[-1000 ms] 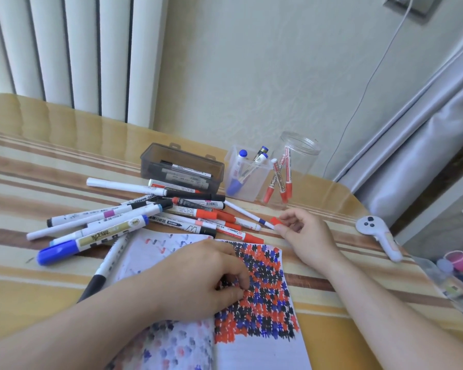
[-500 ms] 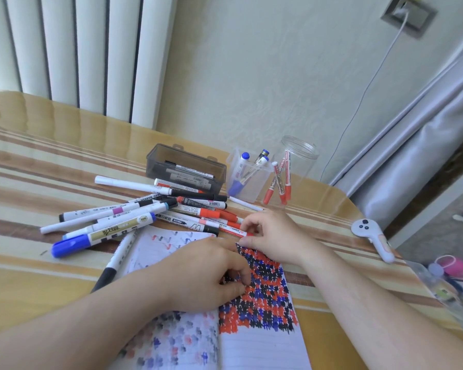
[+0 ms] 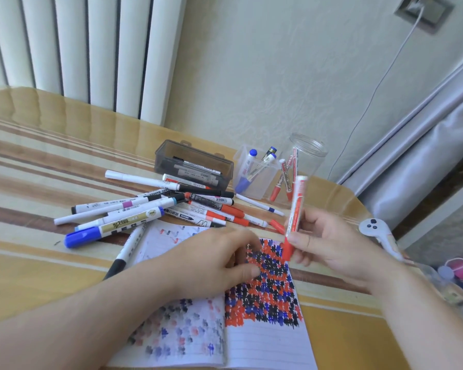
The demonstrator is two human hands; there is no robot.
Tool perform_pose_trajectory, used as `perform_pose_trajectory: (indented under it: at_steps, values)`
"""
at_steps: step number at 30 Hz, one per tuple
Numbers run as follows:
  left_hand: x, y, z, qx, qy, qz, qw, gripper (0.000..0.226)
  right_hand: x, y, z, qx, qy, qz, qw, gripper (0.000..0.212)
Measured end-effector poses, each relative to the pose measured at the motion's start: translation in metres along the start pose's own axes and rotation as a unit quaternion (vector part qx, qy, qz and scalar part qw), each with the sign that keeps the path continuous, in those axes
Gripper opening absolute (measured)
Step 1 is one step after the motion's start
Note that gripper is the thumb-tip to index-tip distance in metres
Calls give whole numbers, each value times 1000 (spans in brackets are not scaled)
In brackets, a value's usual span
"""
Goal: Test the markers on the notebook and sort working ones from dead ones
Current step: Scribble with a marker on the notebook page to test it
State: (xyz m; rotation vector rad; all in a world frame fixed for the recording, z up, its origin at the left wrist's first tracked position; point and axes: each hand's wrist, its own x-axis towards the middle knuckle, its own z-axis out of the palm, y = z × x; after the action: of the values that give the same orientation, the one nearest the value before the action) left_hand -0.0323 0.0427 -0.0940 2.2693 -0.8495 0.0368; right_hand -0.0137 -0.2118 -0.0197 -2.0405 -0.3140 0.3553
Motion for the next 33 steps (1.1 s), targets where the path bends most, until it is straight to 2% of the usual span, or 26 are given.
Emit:
perform_pose_trajectory:
  at_steps: [2, 4, 5, 8, 10, 14, 20, 25, 29, 33]
  values:
    - [-1, -2, -1, -51, 38, -17, 998, 42, -3, 7, 28, 187, -18, -15, 982, 22]
    - [-2, -5, 0, -60, 58, -6, 997, 49, 1, 19, 59, 279, 1, -41, 959, 21]
    - [-4, -5, 1, -43, 61, 10, 997, 48, 4, 25, 73, 289, 27, -50, 956, 22]
    - [-4, -5, 3, 8, 67, 57, 996, 44, 6, 31, 93, 249, 77, -83, 962, 18]
    - [-2, -5, 4, 26, 75, 74, 994, 40, 2, 31, 91, 265, 62, -100, 957, 16]
    - [-3, -1, 5, 117, 120, 100, 981, 36, -2, 35, 88, 239, 61, -113, 963, 30]
    - [-6, 7, 4, 93, 62, 101, 989, 30, -7, 32, 89, 231, 52, -134, 962, 33]
    - [-9, 10, 0, 63, 7, 59, 996, 22, -11, 32, 88, 241, 25, -140, 960, 30]
    - [-8, 8, -5, 1, -13, 25, 1000, 25, -13, 32, 87, 215, 26, -146, 965, 27]
    - [-9, 9, -6, -25, -21, -4, 999, 36, -13, 28, 75, 226, 75, -128, 963, 40]
